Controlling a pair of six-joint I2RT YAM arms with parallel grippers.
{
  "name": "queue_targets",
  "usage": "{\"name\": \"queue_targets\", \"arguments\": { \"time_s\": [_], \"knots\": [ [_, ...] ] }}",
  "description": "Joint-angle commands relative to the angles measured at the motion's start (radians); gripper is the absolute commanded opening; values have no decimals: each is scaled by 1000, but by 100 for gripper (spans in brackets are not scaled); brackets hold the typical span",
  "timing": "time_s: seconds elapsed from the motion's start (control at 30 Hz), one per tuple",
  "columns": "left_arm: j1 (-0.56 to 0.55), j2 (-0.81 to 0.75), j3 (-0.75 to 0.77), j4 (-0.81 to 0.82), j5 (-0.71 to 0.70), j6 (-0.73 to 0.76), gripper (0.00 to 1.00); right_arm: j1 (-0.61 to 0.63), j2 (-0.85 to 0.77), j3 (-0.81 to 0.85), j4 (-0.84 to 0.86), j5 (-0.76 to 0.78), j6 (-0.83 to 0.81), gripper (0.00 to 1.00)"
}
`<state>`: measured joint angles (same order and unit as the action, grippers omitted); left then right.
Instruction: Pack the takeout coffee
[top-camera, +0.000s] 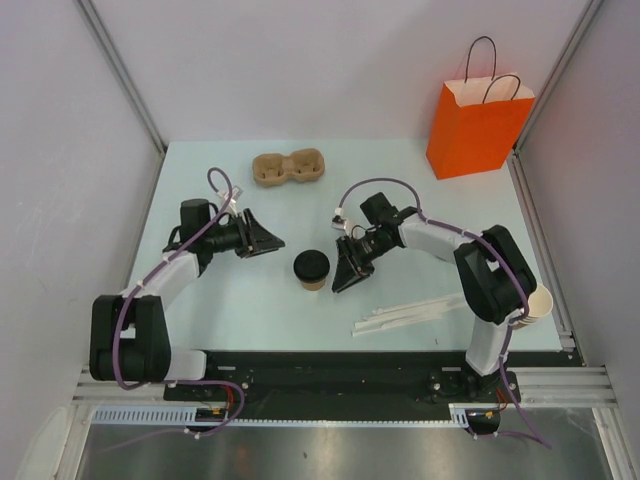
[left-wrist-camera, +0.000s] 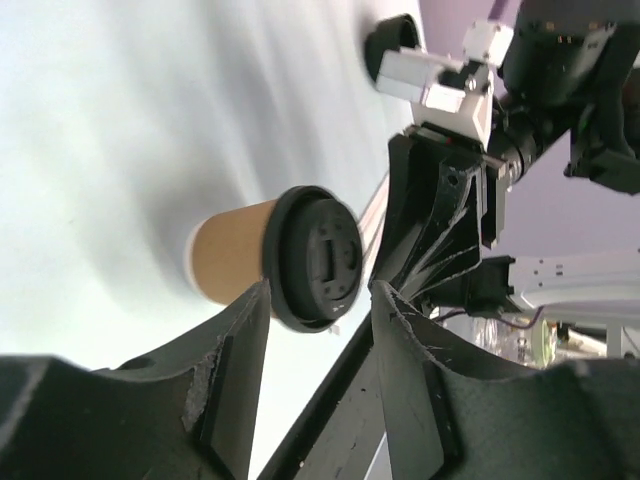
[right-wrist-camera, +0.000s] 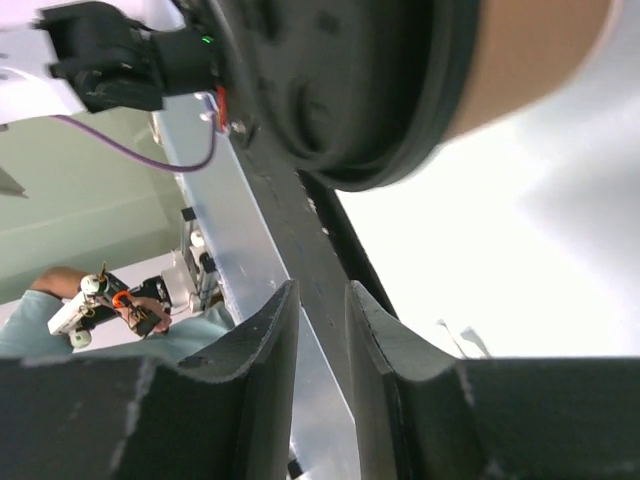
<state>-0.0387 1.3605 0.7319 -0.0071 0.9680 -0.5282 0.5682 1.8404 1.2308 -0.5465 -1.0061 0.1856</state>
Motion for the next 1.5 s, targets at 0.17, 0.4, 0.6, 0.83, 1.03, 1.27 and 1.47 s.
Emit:
{"name": "queue_targets", "arguments": {
  "time_s": [0.17, 0.4, 0.6, 0.83, 1.03, 1.27, 1.47],
  "knots": [
    [74, -34, -58, 62, -32, -56, 51, 4, 106, -22, 181, 17, 106, 27],
    [83, -24, -74, 71, -32, -52, 51, -10, 167, -22, 327, 11, 215, 26],
    [83, -9, -78, 91, -34, -55, 51, -48, 191, -21, 390, 8, 262, 27],
    [83, 8, -91, 127, -37, -67, 51, -64, 233, 19, 444, 3, 288, 27],
    [85, 12, -98, 144, -37, -69, 51, -80, 270, 70, 476, -3, 319, 27],
    [83, 23, -115, 173, -35, -88, 51, -82, 309, 143, 499, -19, 357, 27],
    [83, 19, -120, 194, -31, -98, 51, -73, 342, 185, 525, -37, 391, 28]
  ]
}}
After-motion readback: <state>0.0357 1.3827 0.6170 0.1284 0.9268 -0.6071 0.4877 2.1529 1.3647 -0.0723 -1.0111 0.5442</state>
